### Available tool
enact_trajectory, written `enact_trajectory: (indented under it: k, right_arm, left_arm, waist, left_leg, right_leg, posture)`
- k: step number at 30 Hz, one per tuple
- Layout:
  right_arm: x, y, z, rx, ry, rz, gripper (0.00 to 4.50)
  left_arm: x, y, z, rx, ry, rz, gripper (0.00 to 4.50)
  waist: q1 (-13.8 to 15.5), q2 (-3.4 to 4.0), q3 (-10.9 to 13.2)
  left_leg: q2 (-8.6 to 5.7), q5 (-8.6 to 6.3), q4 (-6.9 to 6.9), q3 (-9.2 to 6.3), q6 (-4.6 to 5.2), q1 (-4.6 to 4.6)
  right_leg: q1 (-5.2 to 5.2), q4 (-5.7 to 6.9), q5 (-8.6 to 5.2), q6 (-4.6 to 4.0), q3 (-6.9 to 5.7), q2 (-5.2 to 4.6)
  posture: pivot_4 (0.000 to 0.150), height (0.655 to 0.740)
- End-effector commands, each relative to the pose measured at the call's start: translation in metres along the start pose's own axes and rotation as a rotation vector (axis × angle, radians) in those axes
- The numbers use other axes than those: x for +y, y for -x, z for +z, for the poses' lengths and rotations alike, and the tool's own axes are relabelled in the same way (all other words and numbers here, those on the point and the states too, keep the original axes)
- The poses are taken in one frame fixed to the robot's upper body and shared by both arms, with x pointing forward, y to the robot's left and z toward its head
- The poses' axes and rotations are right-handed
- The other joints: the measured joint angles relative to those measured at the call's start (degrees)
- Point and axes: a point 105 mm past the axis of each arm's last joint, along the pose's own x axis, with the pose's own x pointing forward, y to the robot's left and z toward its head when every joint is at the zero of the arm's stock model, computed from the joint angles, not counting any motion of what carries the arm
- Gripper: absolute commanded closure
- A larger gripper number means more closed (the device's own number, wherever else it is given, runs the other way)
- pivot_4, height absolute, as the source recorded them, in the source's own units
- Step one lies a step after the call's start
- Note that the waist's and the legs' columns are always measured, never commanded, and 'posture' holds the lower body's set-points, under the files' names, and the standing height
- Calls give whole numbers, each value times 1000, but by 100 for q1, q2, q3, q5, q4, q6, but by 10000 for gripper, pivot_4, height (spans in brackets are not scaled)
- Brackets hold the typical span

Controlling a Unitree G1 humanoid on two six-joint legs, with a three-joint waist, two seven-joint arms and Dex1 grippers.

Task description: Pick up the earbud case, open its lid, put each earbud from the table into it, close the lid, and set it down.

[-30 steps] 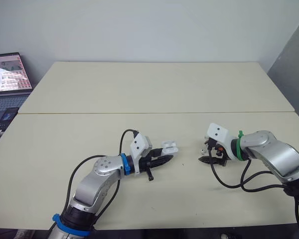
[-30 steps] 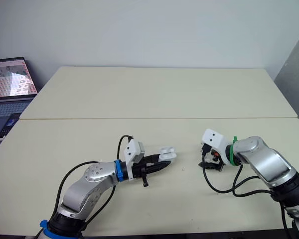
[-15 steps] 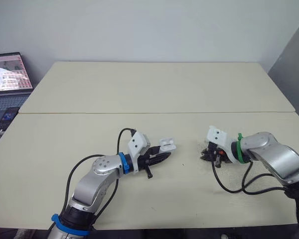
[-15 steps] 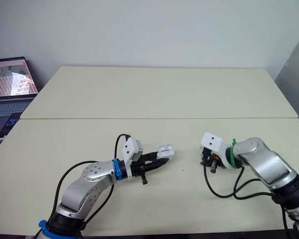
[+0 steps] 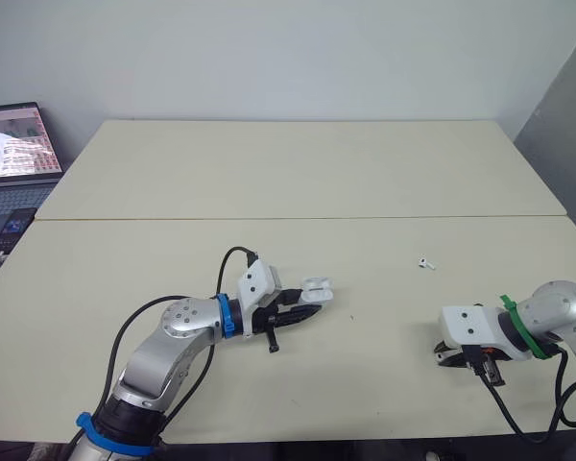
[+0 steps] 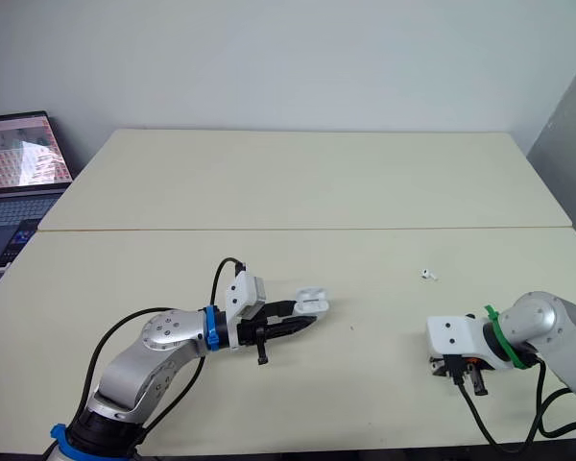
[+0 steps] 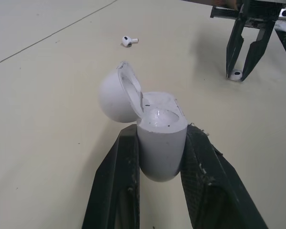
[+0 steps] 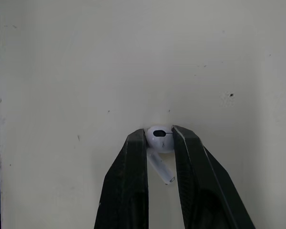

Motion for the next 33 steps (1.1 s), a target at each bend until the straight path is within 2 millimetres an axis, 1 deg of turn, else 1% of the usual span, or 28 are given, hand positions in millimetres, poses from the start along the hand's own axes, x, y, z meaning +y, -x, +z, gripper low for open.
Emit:
enact_trajectory:
  k: [1, 4, 7, 11, 14, 19, 21, 23, 27, 30, 33]
  right_arm:
    - [-2, 9, -3, 21, -24, -35, 41117]
    - [-2, 10, -4, 26, -67, -56, 41117]
    - [-7, 13, -5, 27, -126, -102, 41117]
    - [-5, 16, -2, 12, -179, -113, 41117]
    - [0, 15, 4, -29, -238, -101, 41117]
    - [1, 15, 3, -29, -269, -126, 41117]
    - [1, 14, 2, -29, -275, -130, 33424]
    - [1, 13, 0, -23, -276, -137, 27092]
    - [1, 11, -3, -18, -275, -155, 12722]
    - [2, 14, 0, -16, -261, -153, 12722]
    - [4, 20, 3, 42, -216, -143, 12722]
  left_arm:
    - [-5, -1, 12, -32, -54, -24, 37382]
    - [-7, -3, 12, -32, -57, -31, 37382]
    - [-8, -4, 11, -32, -59, -36, 37382]
    - [-8, -4, 12, -31, -60, -36, 37382]
    - [-8, -5, 12, -30, -61, -37, 37382]
    - [-8, -5, 12, -31, -61, -37, 37382]
    - [-7, -5, 13, -31, -61, -37, 37382]
    - [-7, -6, 13, -32, -61, -38, 37382]
    - [-7, -6, 13, -31, -61, -40, 37382]
    - [-7, -6, 14, -30, -62, -40, 37382]
    - [-7, -5, 14, -29, -65, -41, 37382]
  waist:
    - [7, 0, 0]
    - [14, 0, 0]
    - [14, 0, 0]
    - [15, 0, 0]
    - [19, 0, 0]
    - [17, 0, 0]
    - [17, 0, 0]
    - [17, 0, 0]
    - [15, 0, 0]
    - [15, 0, 0]
    - [15, 1, 0]
  left_leg:
    - [0, 0, 0, -1, 0, 0]
    - [-3, 0, 1, 2, 0, -1]
    - [-2, 0, 1, 1, 0, 0]
    - [-2, 0, 1, 2, 0, 0]
    - [-2, 0, 1, 0, 0, -1]
    - [-3, 0, 1, 2, 0, 0]
    - [-3, 0, 1, 1, 0, 0]
    - [-2, 0, 1, 1, 0, 0]
    - [-2, 0, 1, 2, 0, 0]
    - [-2, 0, 1, 1, 0, 0]
    - [-3, 0, 1, 3, 0, 0]
  right_leg:
    - [1, 0, 0, 0, 0, 0]
    - [4, -2, 0, 0, 3, -2]
    - [3, -2, 0, 0, 2, -1]
    - [3, -1, 0, 0, 3, -1]
    - [3, -1, 0, 0, 1, -1]
    - [4, -1, 0, 0, 3, -1]
    - [4, -1, 0, 0, 2, -1]
    - [4, -1, 0, 0, 1, 0]
    - [4, -1, 0, 0, 3, 0]
    - [4, 0, 0, 0, 1, 0]
    - [3, 0, 0, 0, 2, 0]
  posture:
    - [1500, 7400]
    - [1500, 7400]
    - [1500, 7400]
    - [1500, 7400]
    - [1500, 7400]
    - [1500, 7400]
    - [1500, 7400]
    - [1500, 7400]
    - [1500, 7400]
    - [1500, 7400]
    - [1500, 7400]
